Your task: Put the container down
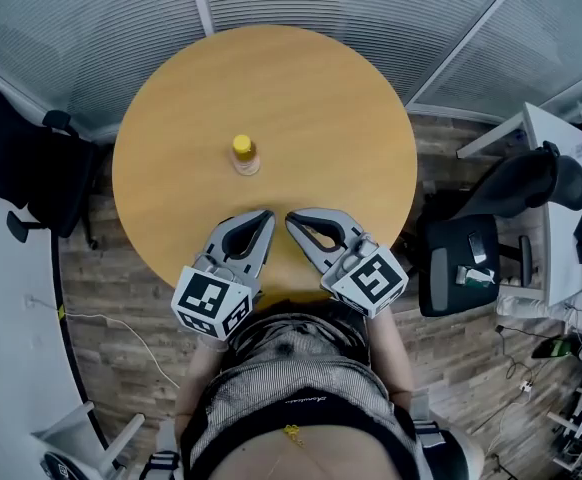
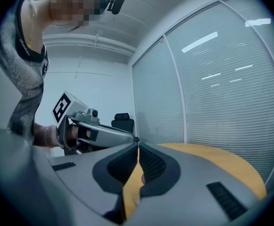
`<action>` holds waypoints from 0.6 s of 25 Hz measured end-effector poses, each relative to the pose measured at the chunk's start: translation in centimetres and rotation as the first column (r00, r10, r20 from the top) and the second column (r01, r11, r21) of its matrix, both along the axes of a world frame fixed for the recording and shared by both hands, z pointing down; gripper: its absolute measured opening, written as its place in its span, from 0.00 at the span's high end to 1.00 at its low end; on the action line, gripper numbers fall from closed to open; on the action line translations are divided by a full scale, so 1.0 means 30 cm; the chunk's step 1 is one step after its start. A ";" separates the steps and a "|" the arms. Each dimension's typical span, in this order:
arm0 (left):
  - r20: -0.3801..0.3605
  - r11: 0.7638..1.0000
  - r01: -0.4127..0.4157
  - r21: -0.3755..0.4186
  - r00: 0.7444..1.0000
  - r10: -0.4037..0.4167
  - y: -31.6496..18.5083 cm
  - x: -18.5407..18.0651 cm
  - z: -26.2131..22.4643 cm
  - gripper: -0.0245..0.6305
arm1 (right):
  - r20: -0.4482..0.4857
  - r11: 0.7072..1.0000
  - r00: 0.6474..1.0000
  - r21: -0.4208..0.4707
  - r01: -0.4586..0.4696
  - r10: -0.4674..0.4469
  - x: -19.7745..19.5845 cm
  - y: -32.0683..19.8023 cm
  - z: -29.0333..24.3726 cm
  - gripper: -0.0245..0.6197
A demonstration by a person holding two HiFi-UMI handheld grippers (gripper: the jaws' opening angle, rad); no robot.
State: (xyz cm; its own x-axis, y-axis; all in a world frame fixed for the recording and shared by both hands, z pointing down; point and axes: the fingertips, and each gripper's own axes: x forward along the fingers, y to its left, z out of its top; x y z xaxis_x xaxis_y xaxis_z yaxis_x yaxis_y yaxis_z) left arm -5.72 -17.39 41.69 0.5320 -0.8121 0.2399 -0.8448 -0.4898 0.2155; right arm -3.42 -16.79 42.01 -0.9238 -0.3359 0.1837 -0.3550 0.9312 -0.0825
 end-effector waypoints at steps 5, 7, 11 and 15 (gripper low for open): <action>-0.001 1.000 0.008 -0.003 1.000 -0.008 -0.005 -0.004 0.001 0.93 | -0.008 1.000 1.000 -0.005 0.003 -0.003 0.004 0.002 0.006 0.93; 0.000 1.000 0.011 -0.004 1.000 -0.011 -0.007 -0.008 0.003 0.93 | -0.014 1.000 1.000 -0.005 0.004 -0.004 0.003 0.003 0.010 0.93; 0.003 1.000 0.011 -0.011 1.000 -0.011 -0.003 -0.010 0.012 0.93 | -0.026 1.000 1.000 -0.007 0.006 -0.006 0.003 0.007 0.021 0.93; -0.001 1.000 0.003 -0.014 1.000 -0.003 -0.005 -0.005 0.017 0.93 | -0.032 1.000 0.999 -0.009 0.008 -0.008 0.001 0.004 0.026 0.93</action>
State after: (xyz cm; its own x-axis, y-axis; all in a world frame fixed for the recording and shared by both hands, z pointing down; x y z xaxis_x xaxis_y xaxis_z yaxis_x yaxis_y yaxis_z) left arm -5.86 -17.53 42.19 0.5300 -0.8101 0.2505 -0.8459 -0.4845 0.2231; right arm -3.39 -16.68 42.80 -0.9201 -0.3270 0.2157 -0.3503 0.9333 -0.0794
